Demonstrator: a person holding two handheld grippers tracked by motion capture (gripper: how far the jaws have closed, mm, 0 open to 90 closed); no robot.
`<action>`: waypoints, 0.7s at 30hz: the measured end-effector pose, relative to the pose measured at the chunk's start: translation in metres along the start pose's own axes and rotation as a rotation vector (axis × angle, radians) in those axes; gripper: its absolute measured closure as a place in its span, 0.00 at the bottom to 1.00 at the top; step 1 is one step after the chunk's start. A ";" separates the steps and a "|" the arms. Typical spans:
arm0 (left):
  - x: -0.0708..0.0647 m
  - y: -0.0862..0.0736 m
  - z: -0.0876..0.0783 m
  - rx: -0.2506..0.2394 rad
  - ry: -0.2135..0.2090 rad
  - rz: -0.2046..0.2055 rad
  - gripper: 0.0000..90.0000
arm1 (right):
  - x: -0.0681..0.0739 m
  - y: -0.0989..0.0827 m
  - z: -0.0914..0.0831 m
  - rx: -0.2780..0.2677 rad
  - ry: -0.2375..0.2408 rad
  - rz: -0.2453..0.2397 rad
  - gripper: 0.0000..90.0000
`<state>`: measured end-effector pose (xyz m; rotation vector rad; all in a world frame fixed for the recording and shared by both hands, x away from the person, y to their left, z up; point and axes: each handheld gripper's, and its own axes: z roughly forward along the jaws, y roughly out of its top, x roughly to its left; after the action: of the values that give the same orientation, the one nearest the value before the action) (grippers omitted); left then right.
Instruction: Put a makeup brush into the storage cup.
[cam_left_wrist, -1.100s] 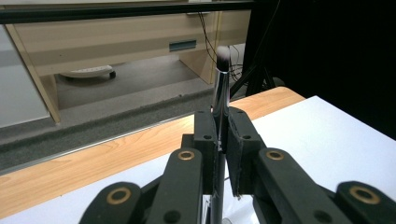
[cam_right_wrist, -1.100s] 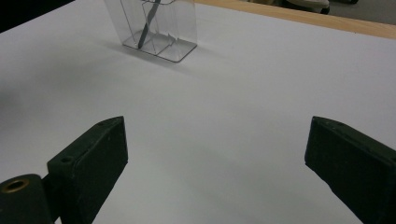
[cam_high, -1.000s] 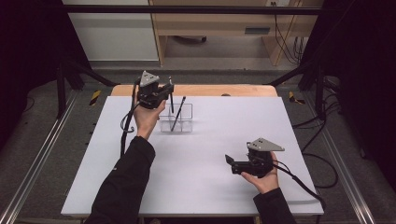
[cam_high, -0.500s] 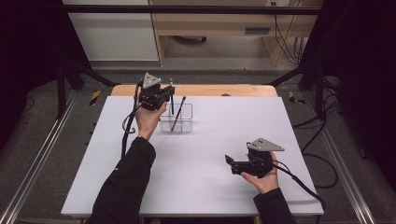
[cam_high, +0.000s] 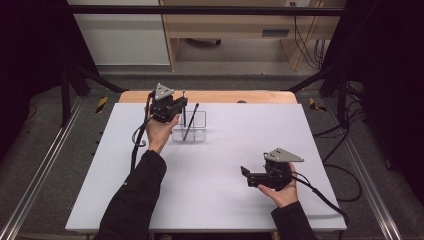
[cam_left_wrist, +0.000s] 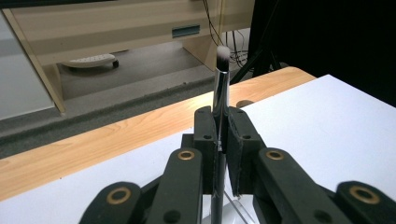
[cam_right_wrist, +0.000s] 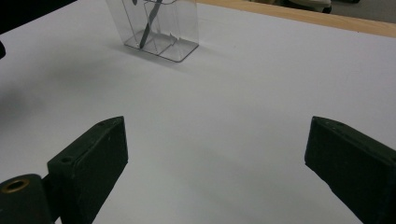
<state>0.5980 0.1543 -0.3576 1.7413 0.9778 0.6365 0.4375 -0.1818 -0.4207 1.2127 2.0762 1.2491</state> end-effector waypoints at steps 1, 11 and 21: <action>0.000 -0.001 0.000 0.001 -0.001 -0.001 0.92 | 0.000 0.000 0.000 0.001 0.001 -0.001 0.07; 0.001 -0.011 0.002 0.008 -0.005 -0.010 0.92 | 0.000 0.000 0.001 0.003 0.000 0.000 0.07; 0.001 -0.022 0.004 0.011 -0.010 -0.026 0.92 | 0.001 -0.001 0.002 0.005 0.001 -0.002 0.07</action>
<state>0.5948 0.1567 -0.3799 1.7365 0.9972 0.6060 0.4381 -0.1805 -0.4225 1.2119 2.0814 1.2447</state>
